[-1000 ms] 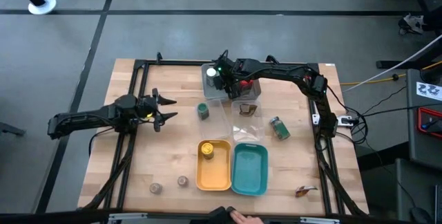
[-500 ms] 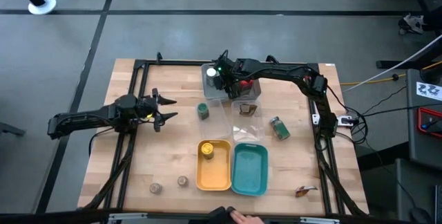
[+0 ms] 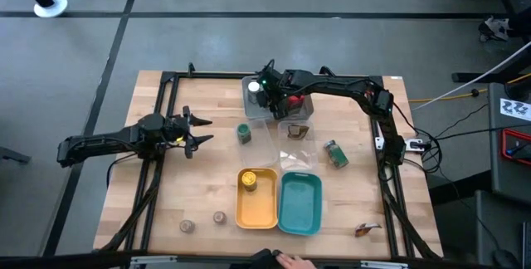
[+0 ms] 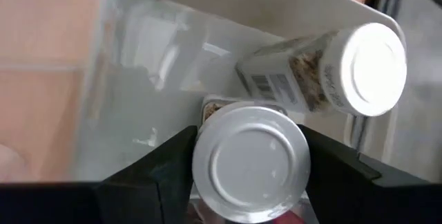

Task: Sort spices by type
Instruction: Put the white seasoning bottle into the gray bin, then put the green seasoning bottle into the left transparent bin

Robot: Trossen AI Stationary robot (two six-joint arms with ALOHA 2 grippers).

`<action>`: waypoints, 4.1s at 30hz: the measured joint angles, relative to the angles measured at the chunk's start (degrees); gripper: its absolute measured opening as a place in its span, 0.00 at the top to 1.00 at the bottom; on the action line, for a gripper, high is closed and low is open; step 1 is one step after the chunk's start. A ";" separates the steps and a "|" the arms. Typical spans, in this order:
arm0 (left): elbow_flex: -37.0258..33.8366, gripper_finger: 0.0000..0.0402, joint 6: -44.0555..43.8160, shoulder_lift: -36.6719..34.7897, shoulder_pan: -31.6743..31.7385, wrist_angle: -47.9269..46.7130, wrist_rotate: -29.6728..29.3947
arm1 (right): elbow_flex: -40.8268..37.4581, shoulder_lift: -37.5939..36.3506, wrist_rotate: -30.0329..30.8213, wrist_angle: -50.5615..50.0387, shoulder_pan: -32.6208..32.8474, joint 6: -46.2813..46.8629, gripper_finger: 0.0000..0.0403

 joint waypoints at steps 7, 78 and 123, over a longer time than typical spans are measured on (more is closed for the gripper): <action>0.00 0.42 -0.18 0.00 0.00 -0.02 0.00 | 0.02 -0.04 -1.54 -0.20 -0.83 2.33 0.32; -0.02 0.42 -0.12 0.00 0.01 -0.03 0.00 | -40.43 -47.82 6.68 -29.37 17.03 98.19 0.23; -0.02 0.42 -0.06 0.00 0.01 -0.03 -0.01 | -68.72 -47.76 5.59 8.21 16.87 96.55 0.45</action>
